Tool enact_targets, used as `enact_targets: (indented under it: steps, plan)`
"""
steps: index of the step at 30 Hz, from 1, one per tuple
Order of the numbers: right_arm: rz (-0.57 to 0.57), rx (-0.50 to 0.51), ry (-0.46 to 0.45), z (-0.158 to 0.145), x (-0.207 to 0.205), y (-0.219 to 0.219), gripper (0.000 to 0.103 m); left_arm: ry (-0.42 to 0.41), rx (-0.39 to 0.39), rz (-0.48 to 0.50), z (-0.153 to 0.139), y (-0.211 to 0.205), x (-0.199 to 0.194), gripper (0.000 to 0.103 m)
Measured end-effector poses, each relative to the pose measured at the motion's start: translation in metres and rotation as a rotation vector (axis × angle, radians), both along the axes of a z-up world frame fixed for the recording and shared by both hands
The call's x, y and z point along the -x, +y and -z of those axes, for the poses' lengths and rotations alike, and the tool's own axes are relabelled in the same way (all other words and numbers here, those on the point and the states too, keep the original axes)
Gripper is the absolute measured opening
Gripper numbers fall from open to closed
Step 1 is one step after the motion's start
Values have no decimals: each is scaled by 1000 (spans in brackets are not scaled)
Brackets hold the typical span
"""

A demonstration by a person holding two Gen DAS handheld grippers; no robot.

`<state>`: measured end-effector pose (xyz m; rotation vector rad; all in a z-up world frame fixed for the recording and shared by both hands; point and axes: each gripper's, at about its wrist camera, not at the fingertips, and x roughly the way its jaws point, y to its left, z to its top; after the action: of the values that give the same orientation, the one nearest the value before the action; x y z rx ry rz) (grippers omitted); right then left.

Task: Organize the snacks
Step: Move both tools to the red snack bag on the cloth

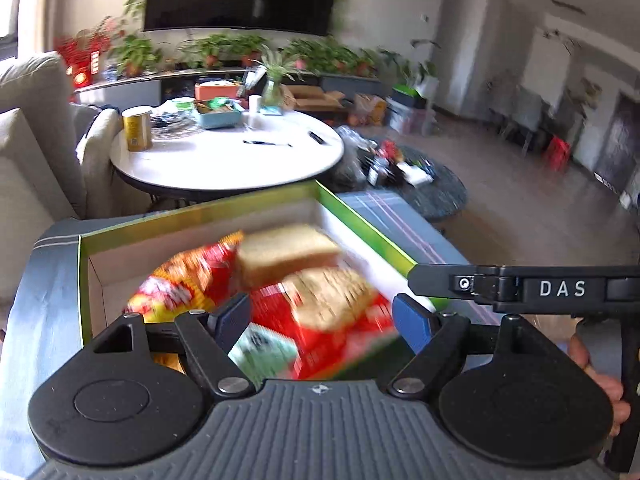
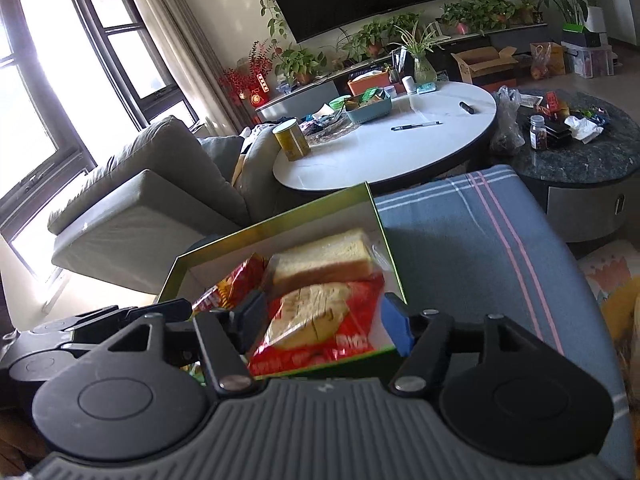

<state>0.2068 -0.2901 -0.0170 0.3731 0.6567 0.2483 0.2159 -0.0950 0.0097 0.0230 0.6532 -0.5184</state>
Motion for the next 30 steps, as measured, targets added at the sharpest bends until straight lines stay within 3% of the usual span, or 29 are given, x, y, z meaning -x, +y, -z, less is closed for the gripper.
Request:
enact_targets:
  steps: [3, 13, 22, 30]
  plan:
    - [16, -2, 12, 6, 25, -6, 67, -14, -4, 9, 4, 1, 24, 76]
    - [68, 13, 71, 22, 80, -22, 67, 52, 5, 48, 17, 4, 80, 77]
    - [126, 19, 117, 34, 103, -31, 67, 61, -13, 115, 19, -12, 121, 77]
    - [126, 18, 157, 44, 111, -36, 67, 124, -7, 184, 29, -30, 145, 77]
